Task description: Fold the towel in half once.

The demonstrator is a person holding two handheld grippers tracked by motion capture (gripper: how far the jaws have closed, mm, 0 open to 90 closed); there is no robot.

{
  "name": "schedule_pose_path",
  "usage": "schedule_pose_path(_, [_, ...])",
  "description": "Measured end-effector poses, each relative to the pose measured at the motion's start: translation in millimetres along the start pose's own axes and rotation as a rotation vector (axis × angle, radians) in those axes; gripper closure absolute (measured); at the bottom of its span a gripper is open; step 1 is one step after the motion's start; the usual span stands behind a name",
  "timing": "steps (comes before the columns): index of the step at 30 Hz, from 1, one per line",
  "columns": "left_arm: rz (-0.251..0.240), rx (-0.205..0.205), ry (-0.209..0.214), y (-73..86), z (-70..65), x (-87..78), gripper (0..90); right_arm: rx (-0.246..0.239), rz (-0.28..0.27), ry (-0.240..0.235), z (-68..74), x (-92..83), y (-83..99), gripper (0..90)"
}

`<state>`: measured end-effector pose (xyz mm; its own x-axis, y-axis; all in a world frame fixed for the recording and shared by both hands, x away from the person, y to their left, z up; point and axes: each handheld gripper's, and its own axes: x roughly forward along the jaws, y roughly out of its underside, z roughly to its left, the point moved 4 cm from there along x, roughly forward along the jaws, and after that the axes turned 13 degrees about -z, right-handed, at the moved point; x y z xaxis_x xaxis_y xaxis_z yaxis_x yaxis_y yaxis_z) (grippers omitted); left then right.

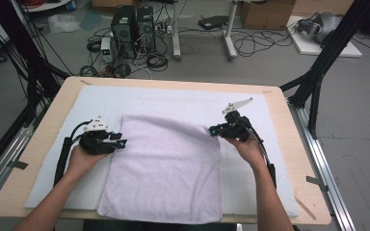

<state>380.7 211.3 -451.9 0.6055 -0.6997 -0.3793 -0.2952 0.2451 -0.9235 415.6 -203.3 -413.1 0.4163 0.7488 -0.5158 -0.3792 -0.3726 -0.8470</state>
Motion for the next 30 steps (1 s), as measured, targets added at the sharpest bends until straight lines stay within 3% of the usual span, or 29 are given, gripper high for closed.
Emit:
schedule_pose_path(3, [0.002, -0.007, -0.002, 4.3, -0.2, -3.2, 59.4, -0.044, 0.068, -0.047, 20.5, 5.7, 19.3, 78.1])
schedule_pose_path(6, [0.007, -0.012, -0.002, 6.9, 0.0, -4.6, 58.7, -0.043, 0.142, -0.093, 30.8, 10.5, 35.8, 70.8])
schedule_pose_path(8, [0.009, -0.013, -0.003, 7.2, 0.0, -4.5, 58.1, -0.043, 0.106, -0.086, 31.3, 5.8, 32.9, 70.1])
schedule_pose_path(10, [0.011, -0.012, -0.002, 6.7, -0.2, -4.0, 57.9, -0.036, 0.04, -0.055, 26.9, -1.0, 24.5, 70.3])
schedule_pose_path(12, [0.014, -0.008, -0.002, 6.5, -0.4, -2.8, 57.5, -0.027, 0.01, -0.021, 20.5, -3.3, 18.6, 71.4])
schedule_pose_path(16, [0.015, -0.011, 0.001, 6.3, -1.5, 0.4, 57.2, -0.018, 0.031, 0.003, 11.7, 9.1, 19.9, 73.1])
schedule_pose_path(19, [0.017, -0.009, 0.003, 6.7, -1.6, 1.3, 57.1, -0.02, 0.071, 0.019, 7.4, 21.1, 25.6, 69.1])
schedule_pose_path(22, [0.016, -0.011, 0.003, 7.0, -1.4, 1.7, 56.9, -0.02, 0.09, 0.012, 7.9, 31.5, 28.9, 67.7])
schedule_pose_path(24, [0.015, -0.011, 0.004, 7.0, -1.4, 1.7, 56.9, -0.032, 0.111, 0.016, 10.2, 37.2, 30.3, 71.8])
schedule_pose_path(27, [0.02, -0.009, 0.006, 7.4, -2.1, 2.3, 56.9, -0.05, 0.119, 0.02, 12.6, 39.5, 28.4, 85.5])
schedule_pose_path(30, [0.026, -0.007, 0.005, 8.2, -1.8, 3.2, 56.9, -0.057, 0.108, 0.02, 12.3, 36.5, 25.2, 86.9])
